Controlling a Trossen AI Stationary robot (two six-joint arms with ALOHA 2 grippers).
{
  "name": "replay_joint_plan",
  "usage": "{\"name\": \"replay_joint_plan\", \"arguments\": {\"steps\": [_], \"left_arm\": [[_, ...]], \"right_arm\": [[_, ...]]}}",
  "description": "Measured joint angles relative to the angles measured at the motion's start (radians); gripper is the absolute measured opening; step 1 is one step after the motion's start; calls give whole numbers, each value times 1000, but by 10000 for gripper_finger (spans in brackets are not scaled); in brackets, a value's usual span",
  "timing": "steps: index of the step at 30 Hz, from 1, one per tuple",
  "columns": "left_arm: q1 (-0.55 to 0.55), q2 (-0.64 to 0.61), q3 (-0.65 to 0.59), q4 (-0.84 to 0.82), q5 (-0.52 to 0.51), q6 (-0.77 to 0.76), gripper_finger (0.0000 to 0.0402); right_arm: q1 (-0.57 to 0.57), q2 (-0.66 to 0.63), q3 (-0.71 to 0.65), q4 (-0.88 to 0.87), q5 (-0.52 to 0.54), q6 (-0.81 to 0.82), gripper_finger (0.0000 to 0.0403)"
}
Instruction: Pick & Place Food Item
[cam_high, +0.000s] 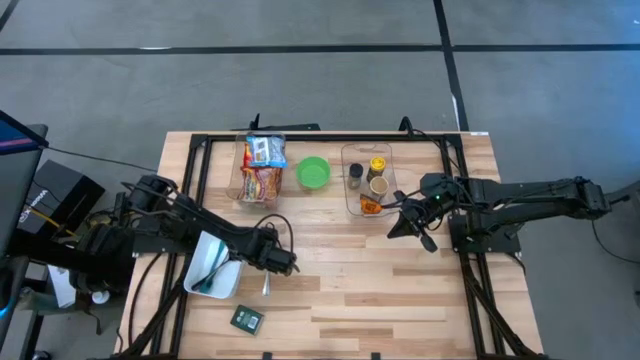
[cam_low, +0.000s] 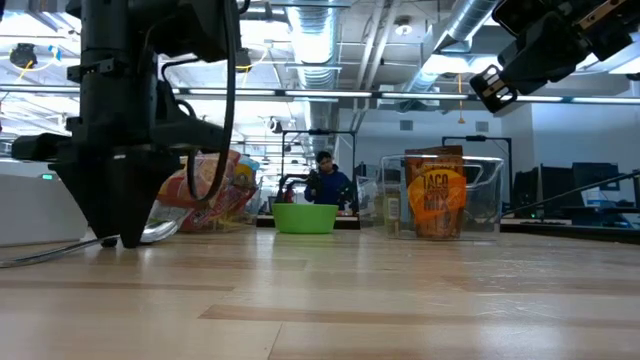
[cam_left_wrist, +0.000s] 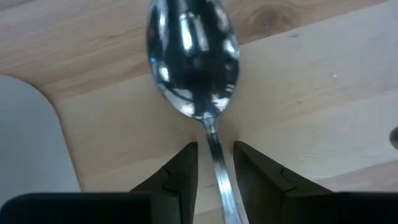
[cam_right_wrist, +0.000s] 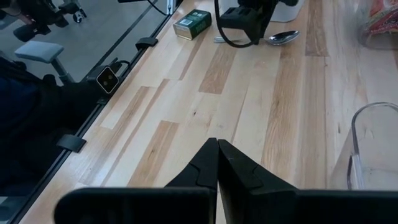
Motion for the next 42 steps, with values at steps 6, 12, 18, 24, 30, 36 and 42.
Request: {"name": "replay_joint_plan", "arguments": {"steps": [6,12,18,24,30,36,42], "left_arm": [[0,1,0,-1,4,0,98],[0,1,0,-5,5,0,98],[0,1,0,-7,4,0,94],[0,2,0,-13,-4,0,62],[0,2,0,-12,-9,0,24],[0,2,0,-11,-10,2,16],[0,2,-1,-10,-12,35,28]], "right_arm": [[0,0,0,-3,0,0,0],[0,0,0,-3,-1,0,0],[0,0,0,-3,-1,0,0],[0,0,0,-3,-1,0,0],[0,0,0,-3,-1,0,0],[0,0,0,-3,-1,0,0],[0,0,0,-3,-1,0,0]]}}
